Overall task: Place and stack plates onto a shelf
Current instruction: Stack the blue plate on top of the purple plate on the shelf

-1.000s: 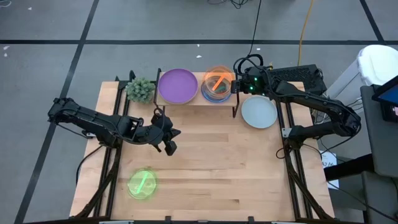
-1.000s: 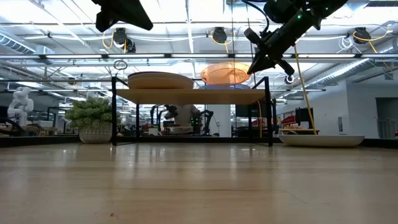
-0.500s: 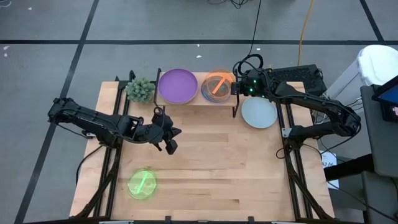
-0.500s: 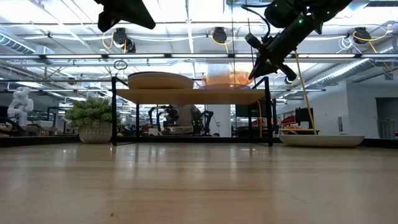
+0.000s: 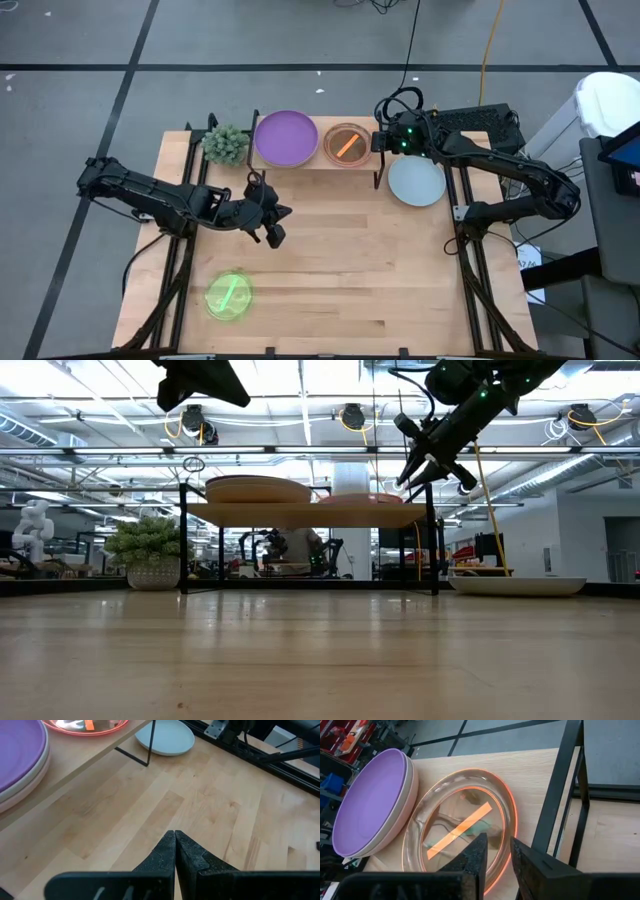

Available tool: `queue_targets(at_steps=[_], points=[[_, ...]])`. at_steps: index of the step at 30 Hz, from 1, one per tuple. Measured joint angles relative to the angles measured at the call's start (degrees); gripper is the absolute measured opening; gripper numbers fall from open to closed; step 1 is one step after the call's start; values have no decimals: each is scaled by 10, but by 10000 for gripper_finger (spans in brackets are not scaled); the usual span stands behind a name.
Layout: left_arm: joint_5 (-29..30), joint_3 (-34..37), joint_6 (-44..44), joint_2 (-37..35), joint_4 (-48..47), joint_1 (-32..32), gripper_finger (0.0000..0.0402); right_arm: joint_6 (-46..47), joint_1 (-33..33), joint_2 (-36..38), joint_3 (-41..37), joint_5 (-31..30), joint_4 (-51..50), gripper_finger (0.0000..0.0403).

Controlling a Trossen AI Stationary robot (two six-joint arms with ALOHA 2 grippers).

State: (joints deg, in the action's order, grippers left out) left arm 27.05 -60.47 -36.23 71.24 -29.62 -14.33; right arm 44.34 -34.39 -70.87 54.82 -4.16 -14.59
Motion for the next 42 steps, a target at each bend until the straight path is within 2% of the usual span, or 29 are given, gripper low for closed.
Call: queue_targets(at_steps=[7,11,18,21,24,33,37,42], points=[[0,0,-38,0,-8,0,3,9,3,25,0,55,-11,73],[-3,0,-84,0,-41,0,9,19,15,59,0,56,-48,73],[-99,0,-126,0,-150,0,22,49,51,127,0,40,-129,73],[-142,0,-121,0,-168,0,23,72,78,147,0,29,-154,73],[-160,0,-109,0,-172,0,23,99,111,157,0,15,-176,73],[-170,0,-79,0,-173,0,24,214,221,154,0,8,-257,73],[-169,0,-86,0,-173,-4,24,263,258,153,0,-25,-280,73],[-158,0,-87,0,-173,-4,24,252,267,153,-28,-33,-299,73]])
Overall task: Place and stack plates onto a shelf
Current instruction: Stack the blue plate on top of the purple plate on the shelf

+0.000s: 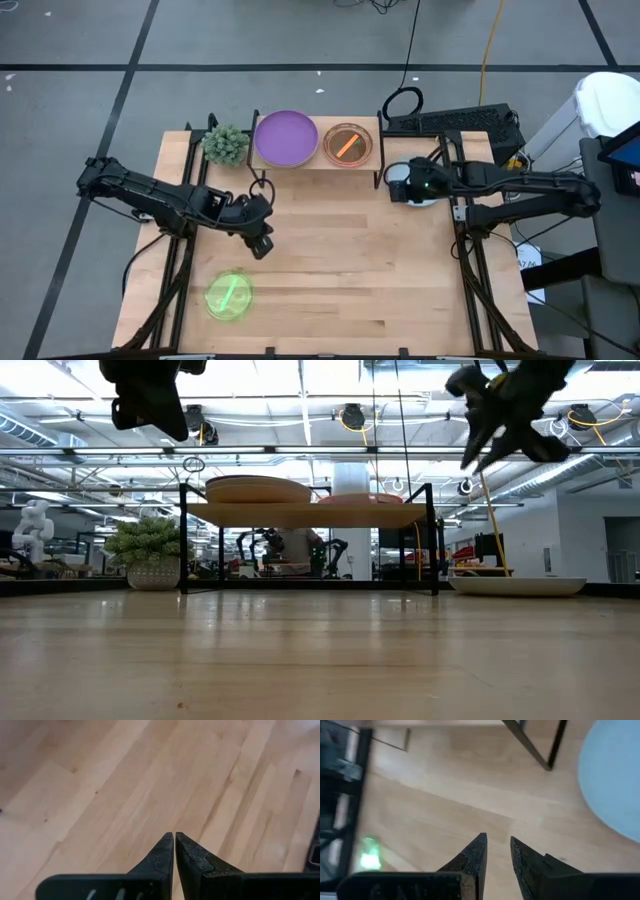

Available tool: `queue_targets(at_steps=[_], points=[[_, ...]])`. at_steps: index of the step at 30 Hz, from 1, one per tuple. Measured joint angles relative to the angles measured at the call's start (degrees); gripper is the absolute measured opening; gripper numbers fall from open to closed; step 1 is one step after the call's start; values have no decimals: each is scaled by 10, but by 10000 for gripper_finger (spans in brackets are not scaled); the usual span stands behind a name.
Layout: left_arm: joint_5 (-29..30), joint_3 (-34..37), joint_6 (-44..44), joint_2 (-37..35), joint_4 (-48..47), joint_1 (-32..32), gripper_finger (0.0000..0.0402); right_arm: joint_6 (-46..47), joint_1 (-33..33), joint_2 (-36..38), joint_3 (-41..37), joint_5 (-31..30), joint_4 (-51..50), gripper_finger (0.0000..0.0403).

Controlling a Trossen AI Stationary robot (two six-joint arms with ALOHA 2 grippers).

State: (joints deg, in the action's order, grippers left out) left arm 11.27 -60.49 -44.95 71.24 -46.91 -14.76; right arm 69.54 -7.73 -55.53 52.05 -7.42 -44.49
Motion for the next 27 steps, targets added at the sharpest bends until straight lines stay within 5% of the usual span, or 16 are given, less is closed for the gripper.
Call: queue_targets(at_steps=[10,18,27], points=[[23,0,-16,0,5,1,24,-46,-26,0,-119,45,-1,100],[24,0,-26,0,5,1,24,-262,-37,0,-176,-40,15,153],[34,0,-38,0,5,1,24,-463,-37,0,-232,-59,144,149]])
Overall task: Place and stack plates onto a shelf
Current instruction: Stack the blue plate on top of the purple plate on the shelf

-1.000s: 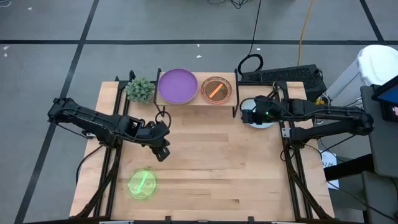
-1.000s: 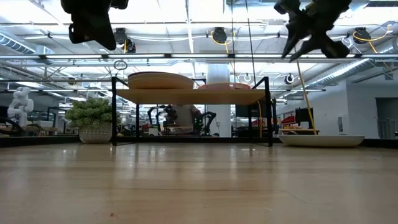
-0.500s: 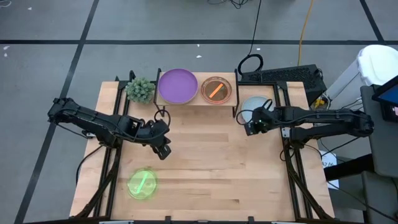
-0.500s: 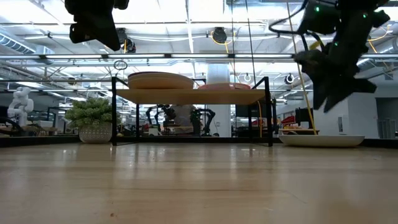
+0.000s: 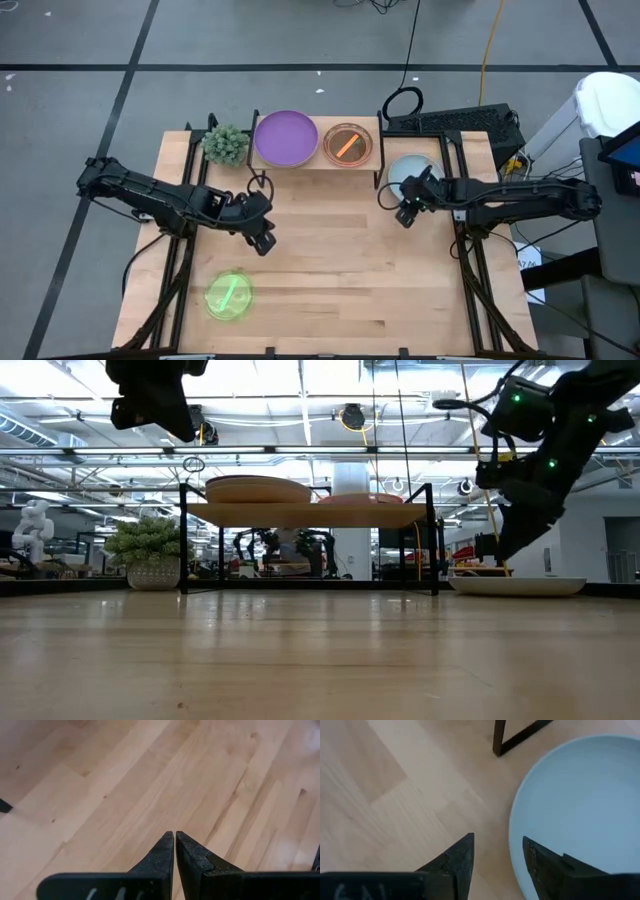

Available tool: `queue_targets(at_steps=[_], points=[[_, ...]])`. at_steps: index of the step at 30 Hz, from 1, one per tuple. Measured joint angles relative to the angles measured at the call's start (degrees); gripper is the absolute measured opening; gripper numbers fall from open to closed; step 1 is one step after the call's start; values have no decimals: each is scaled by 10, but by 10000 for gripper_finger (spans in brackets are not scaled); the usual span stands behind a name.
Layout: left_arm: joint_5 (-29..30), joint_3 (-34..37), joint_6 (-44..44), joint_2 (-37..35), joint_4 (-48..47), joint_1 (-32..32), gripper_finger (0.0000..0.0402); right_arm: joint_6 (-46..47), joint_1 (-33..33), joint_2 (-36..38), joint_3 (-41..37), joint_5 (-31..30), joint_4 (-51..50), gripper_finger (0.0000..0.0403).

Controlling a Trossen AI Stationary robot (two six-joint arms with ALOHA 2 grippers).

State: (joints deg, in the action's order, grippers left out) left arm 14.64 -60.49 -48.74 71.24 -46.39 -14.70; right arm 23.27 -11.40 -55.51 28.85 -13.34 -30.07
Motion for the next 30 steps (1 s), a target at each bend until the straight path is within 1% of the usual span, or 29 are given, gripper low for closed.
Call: queue_targets(at_steps=[7,10,21,25,30], points=[[12,0,-11,0,0,0,24,-72,0,0,-20,-1,12,145],[20,0,-11,0,0,0,24,-90,0,0,-32,-1,25,145],[21,0,-9,0,0,0,24,-90,0,0,-74,-1,25,128],[21,0,-9,0,0,0,24,-80,0,0,-74,-4,25,110],[21,0,2,0,0,0,24,-75,0,0,-74,-5,24,59]])
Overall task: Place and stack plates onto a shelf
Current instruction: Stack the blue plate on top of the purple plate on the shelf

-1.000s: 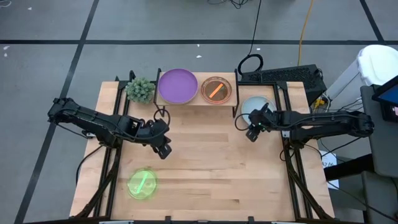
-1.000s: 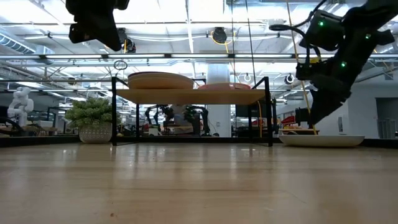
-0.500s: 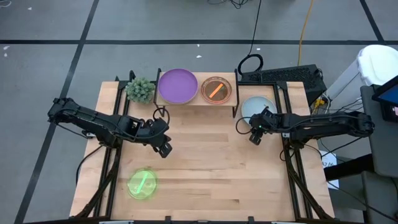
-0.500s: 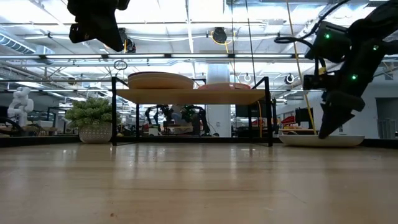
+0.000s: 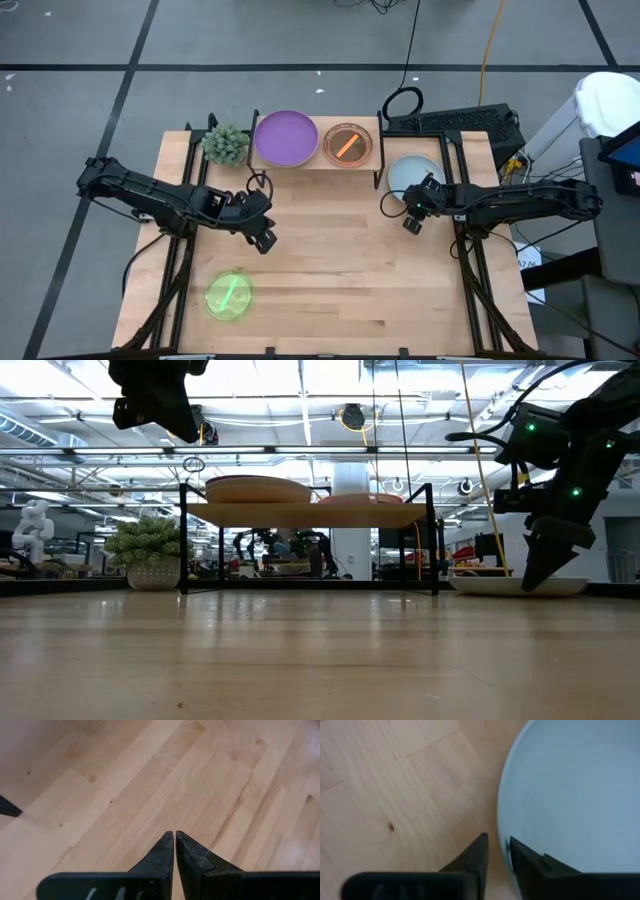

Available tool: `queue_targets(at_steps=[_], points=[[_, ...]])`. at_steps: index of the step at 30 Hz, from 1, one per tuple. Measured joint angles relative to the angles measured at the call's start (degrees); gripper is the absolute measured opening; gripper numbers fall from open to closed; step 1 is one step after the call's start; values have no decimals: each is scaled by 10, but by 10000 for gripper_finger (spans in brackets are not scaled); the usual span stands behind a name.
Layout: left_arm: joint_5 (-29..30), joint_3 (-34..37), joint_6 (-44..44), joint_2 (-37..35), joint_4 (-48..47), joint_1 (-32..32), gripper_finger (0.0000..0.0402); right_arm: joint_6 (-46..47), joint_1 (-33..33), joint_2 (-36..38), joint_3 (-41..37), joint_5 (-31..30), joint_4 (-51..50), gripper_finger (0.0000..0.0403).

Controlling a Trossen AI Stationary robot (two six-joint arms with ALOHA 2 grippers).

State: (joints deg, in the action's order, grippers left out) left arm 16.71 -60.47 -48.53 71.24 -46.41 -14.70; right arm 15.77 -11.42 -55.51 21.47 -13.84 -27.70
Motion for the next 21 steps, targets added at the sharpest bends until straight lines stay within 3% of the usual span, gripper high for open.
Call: queue_targets(at_steps=[5,15,21], points=[[0,0,4,0,0,0,24,-2,0,0,0,-5,1,7],[0,0,1,0,0,0,24,63,0,0,38,-17,-18,3],[0,0,13,0,0,0,24,65,0,0,101,-66,-71,1]])
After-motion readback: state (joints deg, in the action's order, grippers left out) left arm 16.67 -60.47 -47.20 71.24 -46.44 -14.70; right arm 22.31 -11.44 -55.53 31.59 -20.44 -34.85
